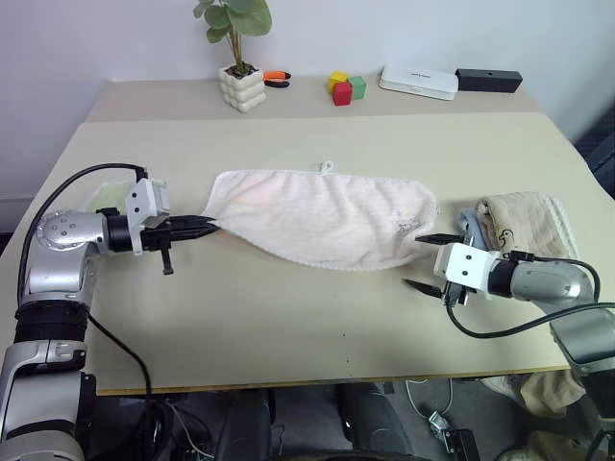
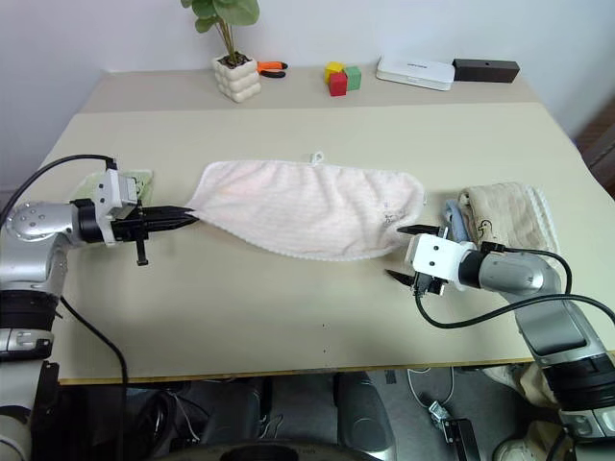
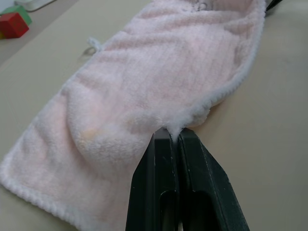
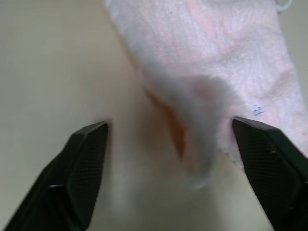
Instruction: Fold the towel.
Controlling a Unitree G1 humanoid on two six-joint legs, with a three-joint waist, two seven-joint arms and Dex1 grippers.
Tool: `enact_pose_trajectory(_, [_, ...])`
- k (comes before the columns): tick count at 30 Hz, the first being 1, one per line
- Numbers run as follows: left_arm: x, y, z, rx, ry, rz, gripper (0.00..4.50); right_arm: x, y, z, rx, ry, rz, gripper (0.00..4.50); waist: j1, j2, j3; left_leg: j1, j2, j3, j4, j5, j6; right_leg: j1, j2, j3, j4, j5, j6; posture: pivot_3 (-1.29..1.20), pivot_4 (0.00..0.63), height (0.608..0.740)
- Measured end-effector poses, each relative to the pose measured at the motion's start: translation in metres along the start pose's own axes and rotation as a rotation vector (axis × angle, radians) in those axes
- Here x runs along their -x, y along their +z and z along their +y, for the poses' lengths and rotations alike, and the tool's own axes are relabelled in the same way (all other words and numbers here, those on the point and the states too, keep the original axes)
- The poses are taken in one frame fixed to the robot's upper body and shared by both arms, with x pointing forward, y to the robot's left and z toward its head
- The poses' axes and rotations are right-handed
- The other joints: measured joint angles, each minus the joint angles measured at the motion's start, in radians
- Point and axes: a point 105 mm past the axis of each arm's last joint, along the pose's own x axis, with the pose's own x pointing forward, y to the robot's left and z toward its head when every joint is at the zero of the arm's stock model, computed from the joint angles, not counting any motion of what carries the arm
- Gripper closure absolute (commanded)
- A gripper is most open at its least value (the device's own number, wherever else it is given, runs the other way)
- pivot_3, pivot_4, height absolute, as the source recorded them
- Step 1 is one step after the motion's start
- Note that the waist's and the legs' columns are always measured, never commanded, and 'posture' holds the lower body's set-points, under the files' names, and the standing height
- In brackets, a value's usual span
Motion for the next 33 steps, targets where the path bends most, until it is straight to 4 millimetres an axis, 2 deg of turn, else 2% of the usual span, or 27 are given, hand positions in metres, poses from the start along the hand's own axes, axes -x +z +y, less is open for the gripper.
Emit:
enact_pose_trajectory(2, [0.0,0.001,0.002,0.003,0.008,-0.001,4.5,0.0,0.003,-0.004,0.02,-0.011,-0.012,0.61,0.0,0.0,0.0,0.0,0.0,0.0,0.0,0.0,0.0,0.0,0.0,0.0,0.0,0.0,0.0,0.0,0.15,0.74])
enact_pose_trajectory(5, [-0.002,0.004,0.004,-0.002,0.021,-0.008,4.5,-0.001,0.009,-0.017,0.036,-0.056,-0.033,1.42,0.0,0.0,0.0,0.0,0.0,0.0,0.0,0.0,0.0,0.0,0.0,0.0,0.0,0.0,0.0,0.0,0.15,0.74])
enact_pose_trajectory(9, [-0.003,0.005,0.004,-0.004,0.024,-0.014,4.5,-0.003,0.01,-0.017,0.031,-0.058,-0.04,3.54,0.001,0.0,0.0,0.0,0.0,0.0,0.0,0.0,0.0,0.0,0.0,0.0,0.0,0.0,0.0,0.0,0.15,0.74])
enact_pose_trajectory(11, [-0.004,0.006,0.004,-0.006,0.024,-0.015,4.5,-0.004,0.008,-0.016,0.032,-0.057,-0.031,4.46,0.001,0.0,0.0,0.0,0.0,0.0,0.0,0.0,0.0,0.0,0.0,0.0,0.0,0.0,0.0,0.0,0.15,0.74])
enact_pose_trajectory(18, [0.0,0.006,0.0,0.001,0.013,0.003,4.5,0.005,0.003,-0.024,0.119,-0.031,0.015,4.46,0.0,0.0,0.0,0.0,0.0,0.0,0.0,0.0,0.001,0.0,0.0,0.0,0.0,0.0,0.0,0.0,0.15,0.74])
enact_pose_trajectory(23, [0.022,0.002,-0.004,0.05,-0.003,0.065,4.5,0.026,0.008,-0.024,0.185,0.054,0.035,4.46,0.0,0.0,0.0,0.0,0.0,0.0,0.0,-0.001,0.001,0.0,0.0,0.0,0.0,0.0,0.0,0.0,0.15,0.74])
enact_pose_trajectory(25, [0.03,0.001,-0.011,0.066,-0.024,0.079,4.5,0.032,0.012,-0.012,0.22,0.134,0.036,4.46,0.0,0.0,0.0,0.0,0.0,0.0,0.0,-0.001,0.001,0.0,0.0,0.0,0.0,0.0,0.0,0.0,0.15,0.74])
enact_pose_trajectory(28, [0.041,-0.008,-0.035,0.133,-0.094,0.129,4.5,0.043,0.01,0.019,0.272,0.327,0.075,4.46,0.0,0.0,0.0,0.0,0.0,0.0,0.0,-0.002,0.003,0.0,0.0,0.0,-0.001,-0.001,0.0,0.0,0.15,0.74])
enact_pose_trajectory(33, [0.051,-0.006,-0.054,0.187,-0.152,0.167,4.5,0.051,0.015,0.043,0.261,0.467,0.086,4.46,0.001,0.0,0.0,0.001,0.001,0.0,0.001,-0.002,0.003,0.001,0.0,0.0,-0.001,-0.001,-0.001,0.0,0.15,0.74])
